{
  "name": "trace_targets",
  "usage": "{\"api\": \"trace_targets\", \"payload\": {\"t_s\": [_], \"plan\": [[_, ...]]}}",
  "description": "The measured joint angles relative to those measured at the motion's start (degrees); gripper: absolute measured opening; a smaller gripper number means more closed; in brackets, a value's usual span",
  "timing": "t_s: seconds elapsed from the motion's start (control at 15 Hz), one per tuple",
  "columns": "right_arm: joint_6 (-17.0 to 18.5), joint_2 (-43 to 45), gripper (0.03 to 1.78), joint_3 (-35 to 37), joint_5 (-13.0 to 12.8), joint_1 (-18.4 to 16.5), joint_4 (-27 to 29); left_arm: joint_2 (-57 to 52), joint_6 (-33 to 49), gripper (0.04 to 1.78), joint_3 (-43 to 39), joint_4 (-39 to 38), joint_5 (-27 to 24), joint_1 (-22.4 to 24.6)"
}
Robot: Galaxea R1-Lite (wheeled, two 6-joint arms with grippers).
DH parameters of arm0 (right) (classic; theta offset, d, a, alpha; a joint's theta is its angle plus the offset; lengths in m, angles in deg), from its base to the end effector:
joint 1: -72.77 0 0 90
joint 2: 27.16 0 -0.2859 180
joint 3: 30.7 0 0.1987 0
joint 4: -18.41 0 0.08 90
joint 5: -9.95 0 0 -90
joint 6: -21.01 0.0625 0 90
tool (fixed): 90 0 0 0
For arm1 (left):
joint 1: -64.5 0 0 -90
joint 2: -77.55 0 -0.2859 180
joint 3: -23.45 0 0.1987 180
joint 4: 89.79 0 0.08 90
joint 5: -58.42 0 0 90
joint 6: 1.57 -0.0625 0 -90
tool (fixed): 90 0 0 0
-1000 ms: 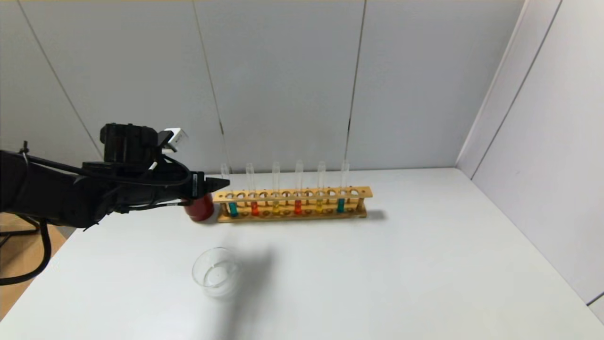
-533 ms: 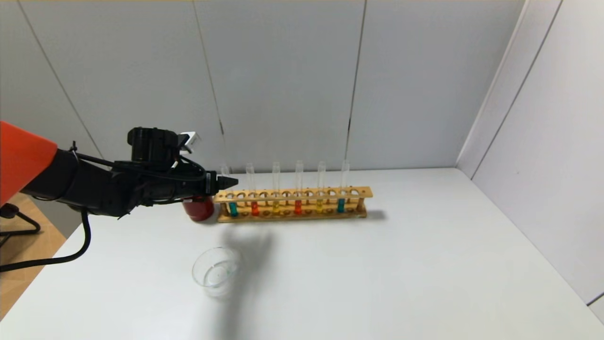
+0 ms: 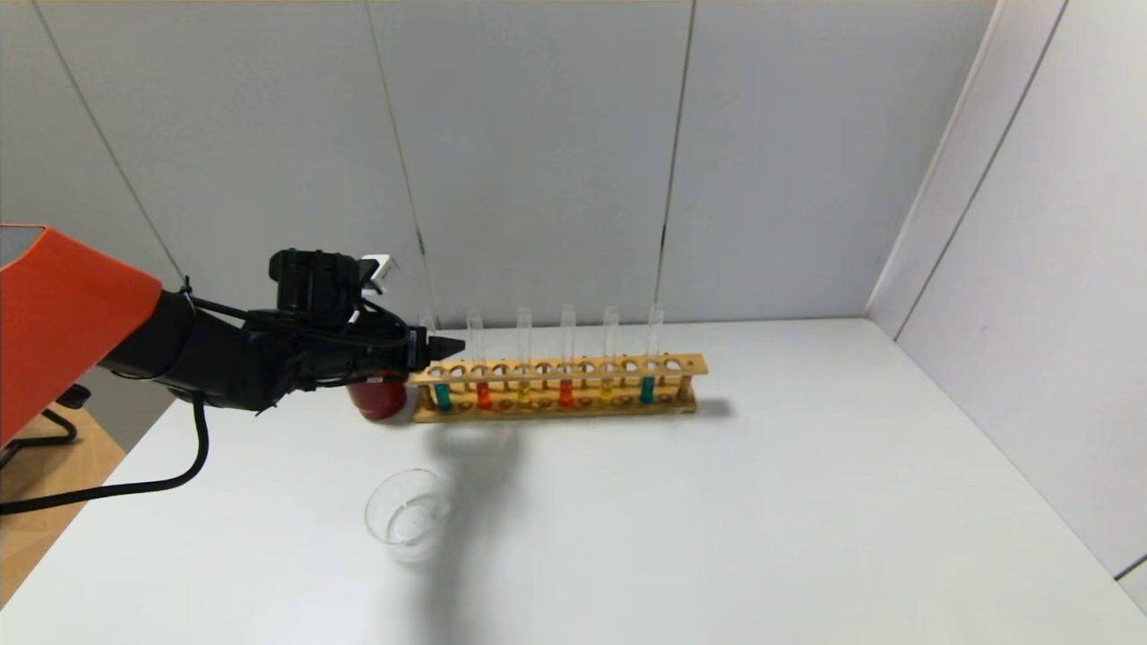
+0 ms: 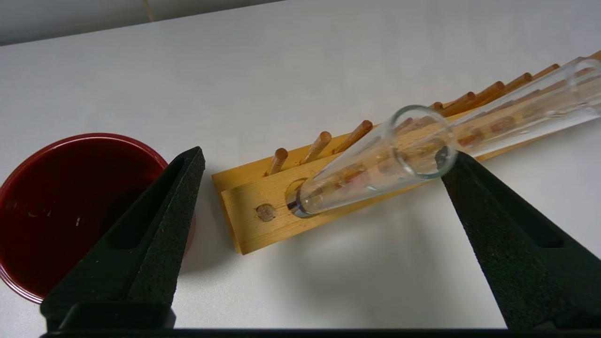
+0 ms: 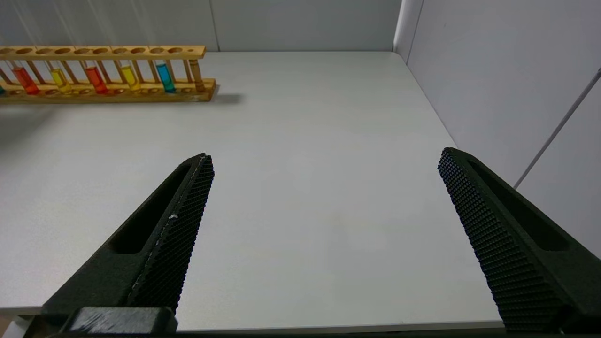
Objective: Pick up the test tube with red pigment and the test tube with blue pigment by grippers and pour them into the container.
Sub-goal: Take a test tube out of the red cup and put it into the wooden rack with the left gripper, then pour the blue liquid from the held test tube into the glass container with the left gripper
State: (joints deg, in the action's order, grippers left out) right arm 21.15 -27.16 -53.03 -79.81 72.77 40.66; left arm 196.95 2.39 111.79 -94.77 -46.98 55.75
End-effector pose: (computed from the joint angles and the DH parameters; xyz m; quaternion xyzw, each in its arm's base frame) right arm 0.0404 0.0003 0.0757 0.0012 -0.0007 0.0021 1.0000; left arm 0.4289 -0.0828 0.0849 -0.0460 0.2322 -0.1959 0.9516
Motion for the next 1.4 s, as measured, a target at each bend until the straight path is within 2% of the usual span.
{"api": "trace_targets", "payload": {"t_s": [0.13,0.33,0.6,0.73,0.87,1.13,1.4], "plan": [[0.0,0.0,1.75,0.0,0.0,0.0,0.0,0.6,-0.2,1.69,0.2,0.0,0.0,0.0],[0.0,0.0,1.75,0.0,0.0,0.0,0.0,1.4,-1.0,1.41,0.4,0.0,0.2,-0.3],[0.0,0.0,1.75,0.0,0.0,0.0,0.0,1.9,-1.9,0.70,0.5,0.0,0.2,-0.9],[0.0,0.0,1.75,0.0,0.0,0.0,0.0,2.0,-1.9,0.41,0.4,0.0,0.2,-1.0],[0.0,0.0,1.75,0.0,0.0,0.0,0.0,1.9,-2.3,0.32,0.4,-0.2,0.3,-1.0],[0.0,0.0,1.75,0.0,0.0,0.0,0.0,1.7,-6.5,0.32,0.4,-0.3,2.1,-1.2],[0.0,0.0,1.75,0.0,0.0,0.0,0.0,0.6,-6.9,0.32,2.1,-1.6,3.9,-1.3]]}}
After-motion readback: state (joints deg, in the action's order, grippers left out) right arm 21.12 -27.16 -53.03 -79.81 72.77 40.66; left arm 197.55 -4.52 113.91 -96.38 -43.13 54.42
